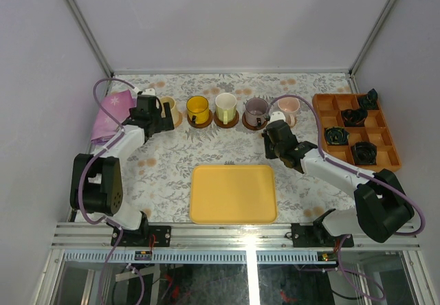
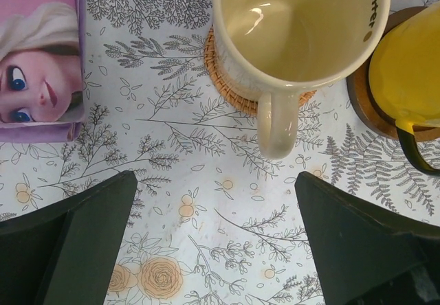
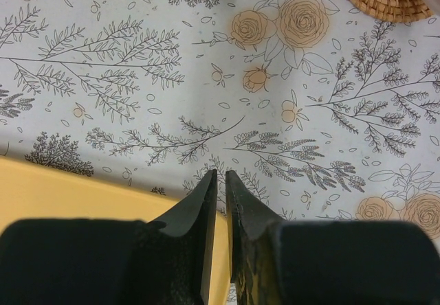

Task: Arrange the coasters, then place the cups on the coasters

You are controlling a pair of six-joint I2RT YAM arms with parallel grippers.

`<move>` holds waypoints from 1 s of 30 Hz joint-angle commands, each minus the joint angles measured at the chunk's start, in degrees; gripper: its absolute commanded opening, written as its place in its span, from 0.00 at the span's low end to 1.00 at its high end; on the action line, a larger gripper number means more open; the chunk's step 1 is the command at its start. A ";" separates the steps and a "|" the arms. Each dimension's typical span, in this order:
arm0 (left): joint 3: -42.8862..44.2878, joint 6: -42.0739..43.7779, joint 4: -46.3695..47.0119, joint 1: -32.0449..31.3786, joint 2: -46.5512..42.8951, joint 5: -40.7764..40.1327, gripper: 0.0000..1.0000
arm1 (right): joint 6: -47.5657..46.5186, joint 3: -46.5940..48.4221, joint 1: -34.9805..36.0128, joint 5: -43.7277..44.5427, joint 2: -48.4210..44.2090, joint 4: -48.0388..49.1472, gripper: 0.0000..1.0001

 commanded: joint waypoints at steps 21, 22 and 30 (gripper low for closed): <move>-1.09 -5.20 6.12 0.27 3.70 -4.81 1.00 | 0.52 1.01 -0.18 -0.79 -0.28 1.52 0.16; -1.04 -5.27 6.08 0.26 3.69 -5.21 1.00 | 0.56 0.97 -0.18 -0.78 -0.28 1.49 0.16; -0.97 -5.45 5.44 0.22 3.60 -6.10 1.00 | 0.57 0.83 -0.18 -0.81 -0.28 1.66 0.16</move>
